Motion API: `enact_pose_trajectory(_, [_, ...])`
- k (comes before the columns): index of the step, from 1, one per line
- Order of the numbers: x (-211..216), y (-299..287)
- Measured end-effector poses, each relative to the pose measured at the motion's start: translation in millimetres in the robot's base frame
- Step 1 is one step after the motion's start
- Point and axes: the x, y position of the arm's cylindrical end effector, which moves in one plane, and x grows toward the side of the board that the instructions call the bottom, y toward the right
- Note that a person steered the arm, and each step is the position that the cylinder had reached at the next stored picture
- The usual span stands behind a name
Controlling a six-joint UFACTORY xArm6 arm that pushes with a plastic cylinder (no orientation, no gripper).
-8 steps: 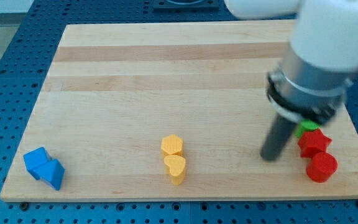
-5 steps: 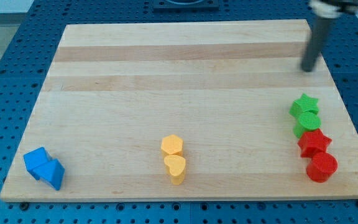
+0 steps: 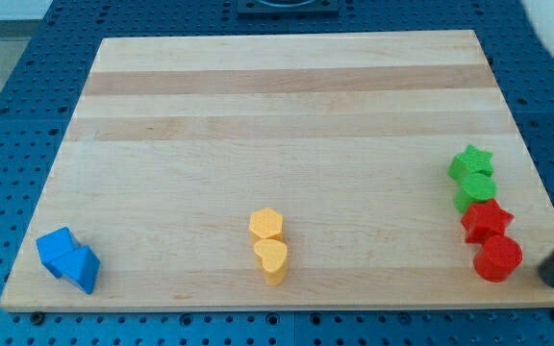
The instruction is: Move the red circle to the right of the yellow hexagon
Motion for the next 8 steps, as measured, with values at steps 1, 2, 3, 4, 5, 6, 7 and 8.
enact_pose_trajectory(1, [-4,-31])
enact_pose_trajectory(2, [-4,-49])
enact_pose_trajectory(3, [-2,-72])
enact_pose_trajectory(4, [-15,-101])
enact_pose_trajectory(5, [-25,-134])
enact_pose_trajectory(6, [-32,-166])
enact_pose_trajectory(7, [-44,-182])
enact_pose_trajectory(8, [-77,-201])
